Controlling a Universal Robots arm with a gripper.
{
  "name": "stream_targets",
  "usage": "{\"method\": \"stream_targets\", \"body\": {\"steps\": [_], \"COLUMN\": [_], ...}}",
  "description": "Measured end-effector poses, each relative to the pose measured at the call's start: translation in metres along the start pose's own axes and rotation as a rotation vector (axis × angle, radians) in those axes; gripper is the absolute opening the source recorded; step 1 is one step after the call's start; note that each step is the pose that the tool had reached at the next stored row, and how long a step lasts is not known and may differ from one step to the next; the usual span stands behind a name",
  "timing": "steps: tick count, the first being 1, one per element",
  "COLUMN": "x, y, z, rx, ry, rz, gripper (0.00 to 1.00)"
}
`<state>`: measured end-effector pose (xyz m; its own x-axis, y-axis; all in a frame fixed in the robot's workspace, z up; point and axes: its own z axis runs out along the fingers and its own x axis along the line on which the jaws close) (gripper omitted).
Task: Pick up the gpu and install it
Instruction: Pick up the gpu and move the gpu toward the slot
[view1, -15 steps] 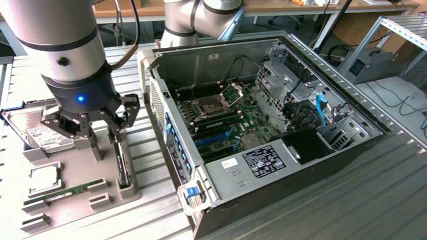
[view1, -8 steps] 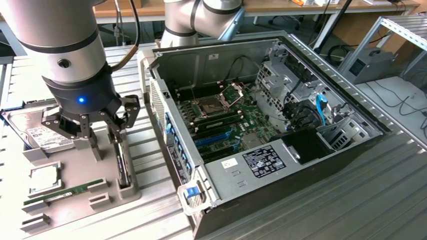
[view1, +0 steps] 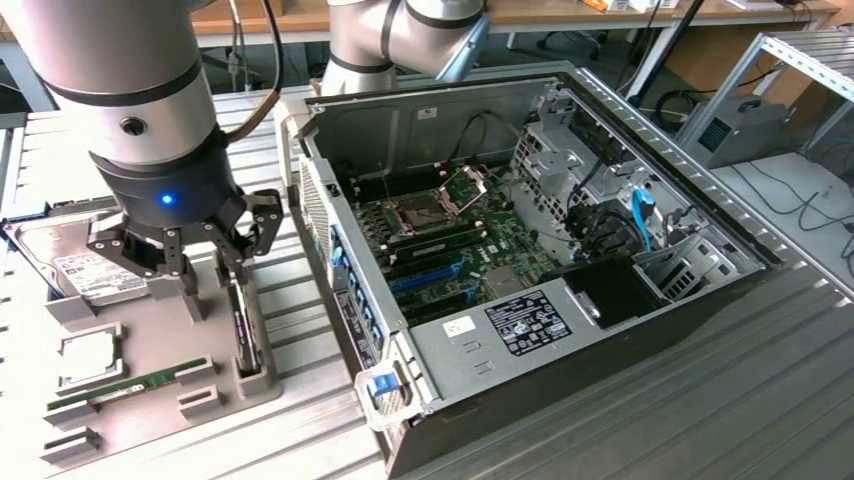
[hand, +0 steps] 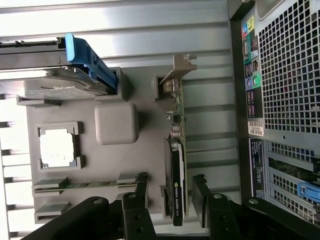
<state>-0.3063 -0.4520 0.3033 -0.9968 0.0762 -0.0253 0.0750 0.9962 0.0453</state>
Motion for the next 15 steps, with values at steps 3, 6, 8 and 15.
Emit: {"method": "stream_targets", "body": {"steps": [3, 6, 8, 15], "x": [-0.0040, -0.0087, -0.0105, -0.0111], "y": [0.0003, 0.0006, 0.0007, 0.0008], "z": [0.0001, 0.0003, 0.0003, 0.0003], "rx": [0.0001, -0.0001, 0.0000, 0.0000], "ry": [0.0001, 0.0000, 0.0000, 0.0000], "rz": [0.000, 0.000, 0.000, 0.000], "gripper": [0.48, 0.48, 0.48, 0.48]}}
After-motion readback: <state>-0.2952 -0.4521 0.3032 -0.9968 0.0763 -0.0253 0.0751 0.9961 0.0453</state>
